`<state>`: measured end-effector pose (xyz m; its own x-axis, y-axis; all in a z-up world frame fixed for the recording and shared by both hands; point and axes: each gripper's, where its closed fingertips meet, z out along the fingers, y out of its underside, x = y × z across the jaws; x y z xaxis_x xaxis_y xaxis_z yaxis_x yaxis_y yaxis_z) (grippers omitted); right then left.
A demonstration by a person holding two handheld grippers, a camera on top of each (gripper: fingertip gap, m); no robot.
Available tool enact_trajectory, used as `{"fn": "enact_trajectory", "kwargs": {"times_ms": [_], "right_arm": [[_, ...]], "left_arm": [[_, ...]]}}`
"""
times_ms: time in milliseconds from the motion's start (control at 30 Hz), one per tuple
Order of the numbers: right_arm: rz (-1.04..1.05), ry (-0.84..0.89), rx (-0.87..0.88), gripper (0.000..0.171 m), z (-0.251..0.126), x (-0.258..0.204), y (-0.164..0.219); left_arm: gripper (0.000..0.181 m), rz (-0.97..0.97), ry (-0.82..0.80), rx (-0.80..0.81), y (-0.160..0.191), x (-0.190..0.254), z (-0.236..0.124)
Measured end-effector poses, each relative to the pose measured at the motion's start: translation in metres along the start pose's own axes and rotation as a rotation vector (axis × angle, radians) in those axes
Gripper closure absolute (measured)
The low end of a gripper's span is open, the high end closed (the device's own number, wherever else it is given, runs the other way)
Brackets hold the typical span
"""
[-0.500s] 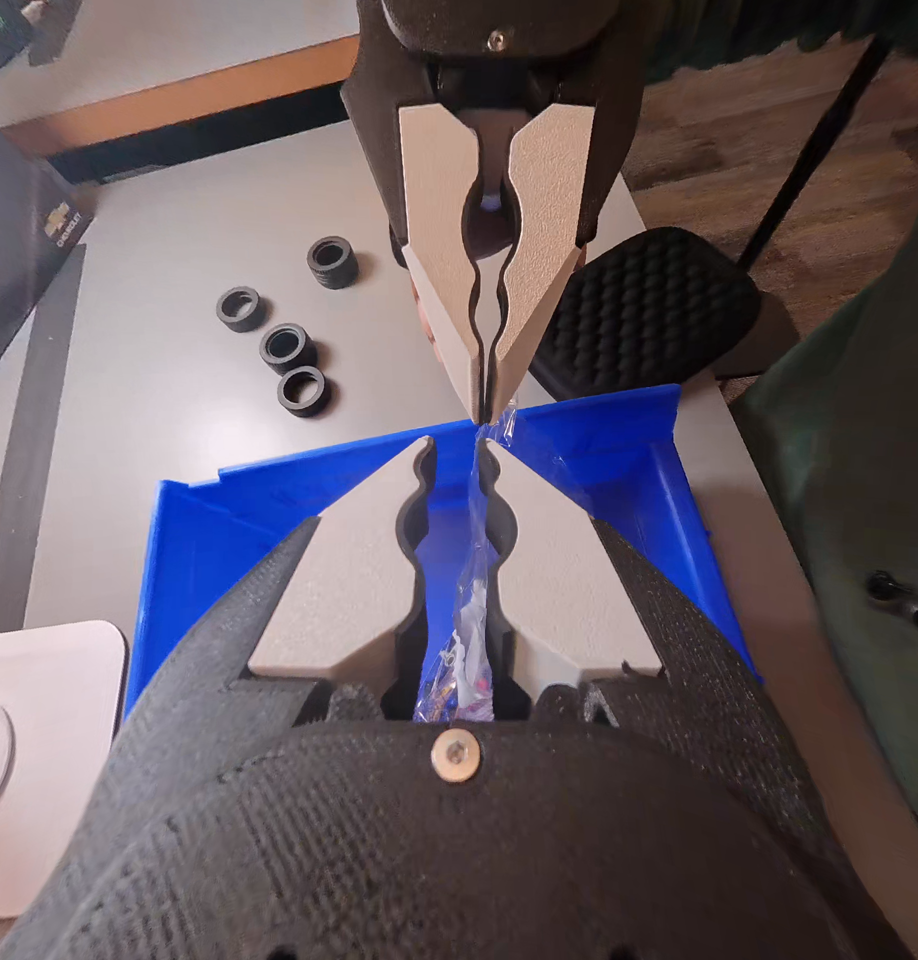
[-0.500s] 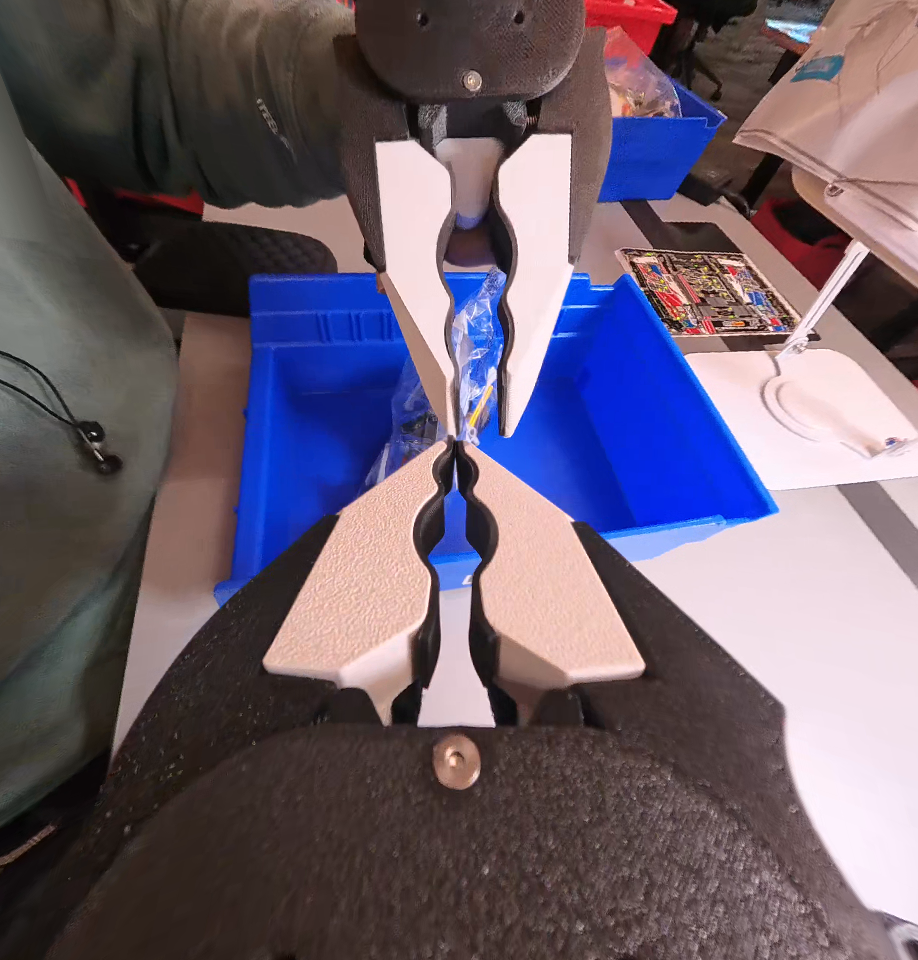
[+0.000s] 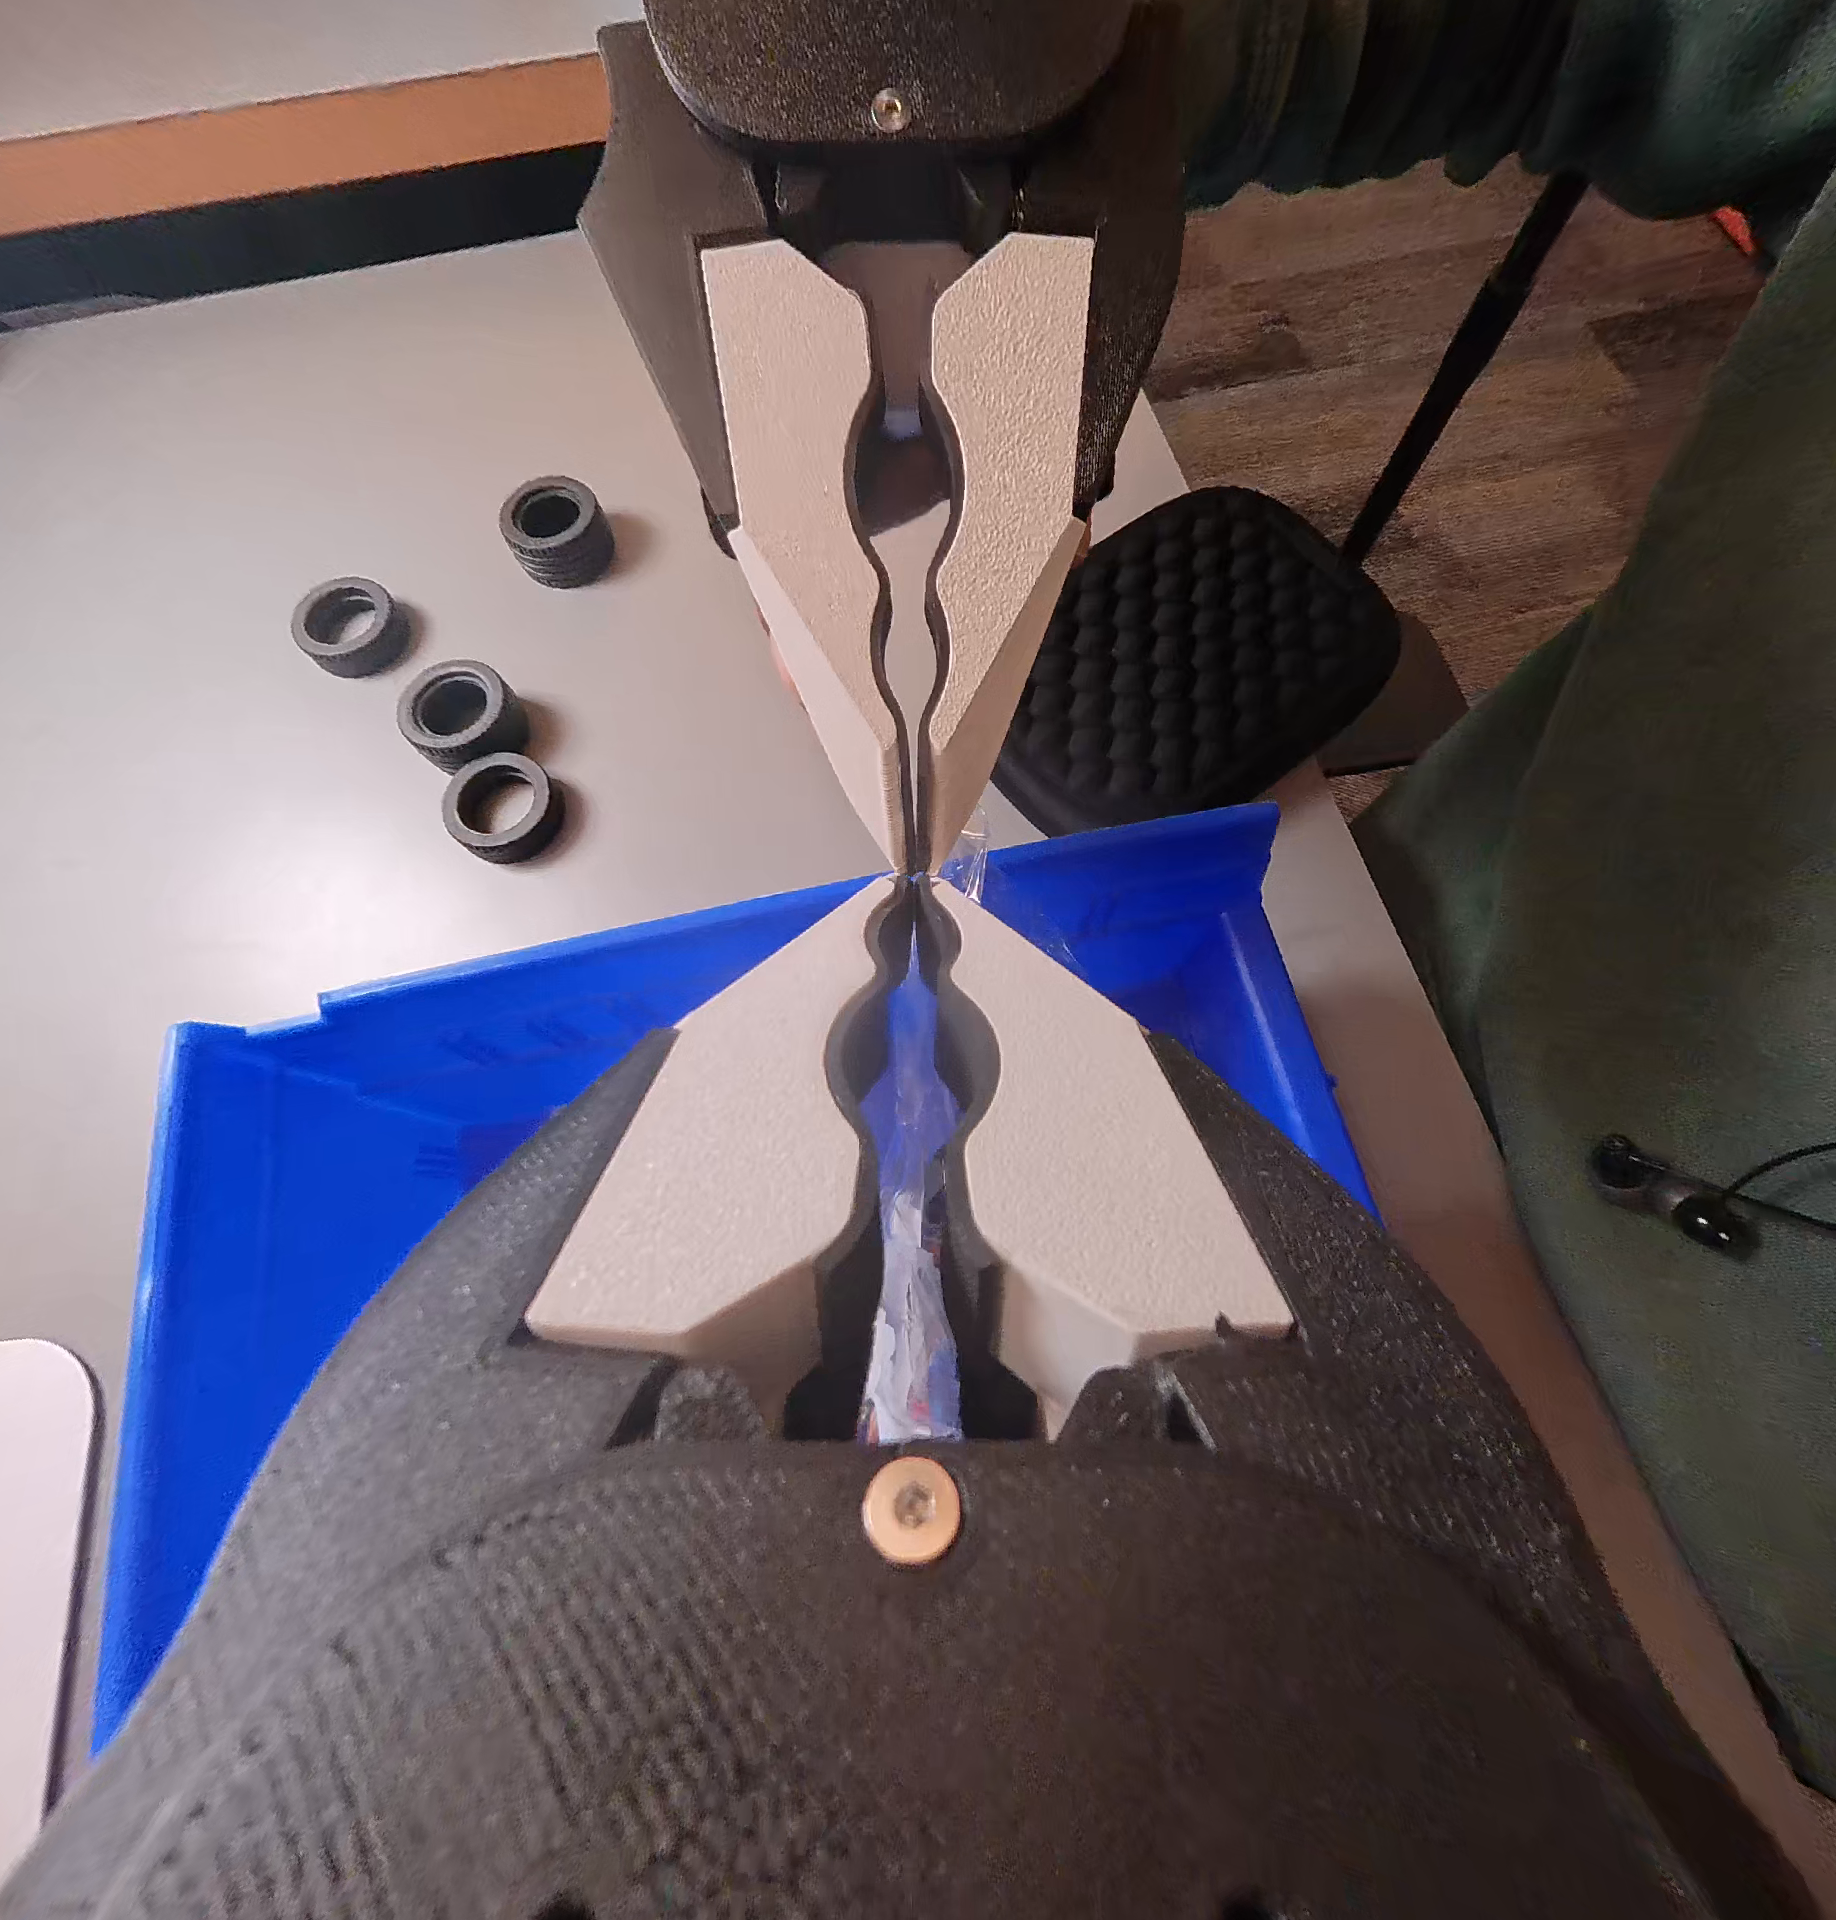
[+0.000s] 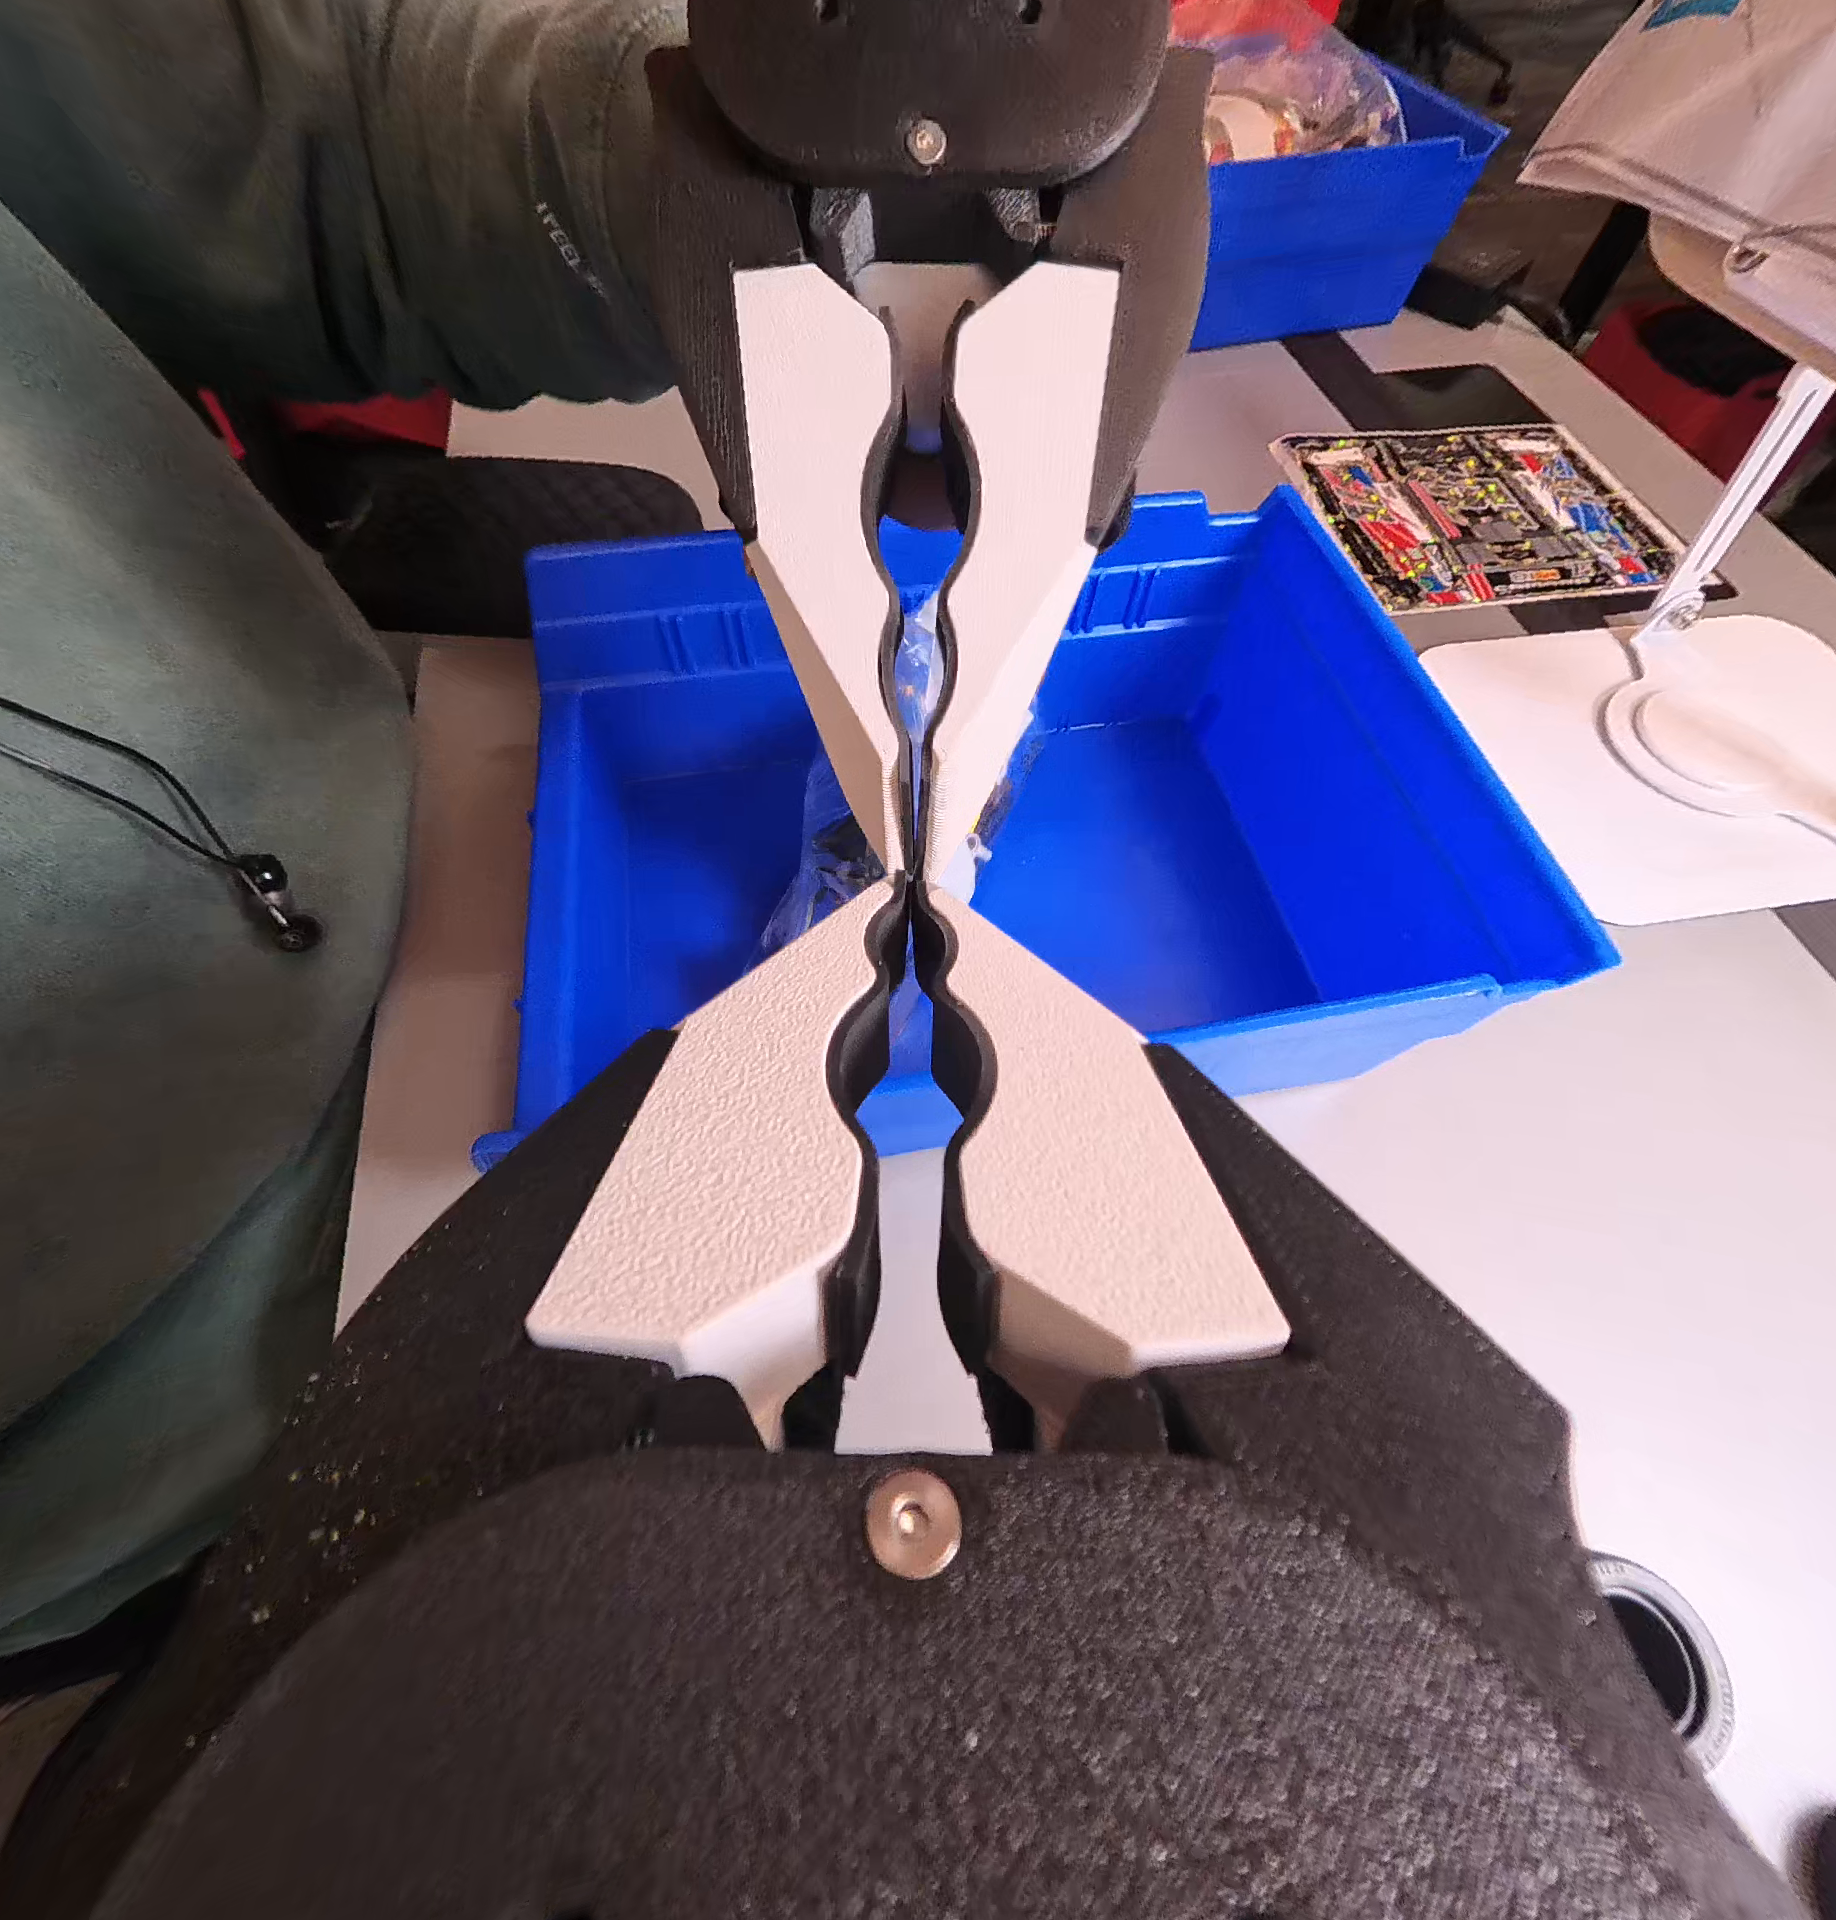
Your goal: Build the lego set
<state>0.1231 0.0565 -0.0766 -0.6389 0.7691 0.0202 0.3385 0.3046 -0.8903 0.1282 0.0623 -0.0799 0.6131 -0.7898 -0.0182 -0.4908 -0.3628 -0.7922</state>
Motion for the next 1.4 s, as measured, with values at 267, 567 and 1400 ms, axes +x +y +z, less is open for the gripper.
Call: {"fn": "enact_trajectory", "kwargs": {"times_ms": [267,567,1400], "right_arm": [[-0.631,0.313,-0.141,0.171,0.001,0.002,-0.007],[-1.402,0.335,-0.351,0.171,0.03,-0.048,0.032],[-0.512,0.291,-0.063,0.171,-0.011,0.001,-0.016]], "left_arm": [[0.181,-0.384,0.25,-0.007,-0.003,-0.001,-0.007],[0.181,-0.644,0.211,0.078,0.011,-0.049,-0.024],[0.114,0.026,0.192,-0.402,0.047,-0.008,0.001]]}}
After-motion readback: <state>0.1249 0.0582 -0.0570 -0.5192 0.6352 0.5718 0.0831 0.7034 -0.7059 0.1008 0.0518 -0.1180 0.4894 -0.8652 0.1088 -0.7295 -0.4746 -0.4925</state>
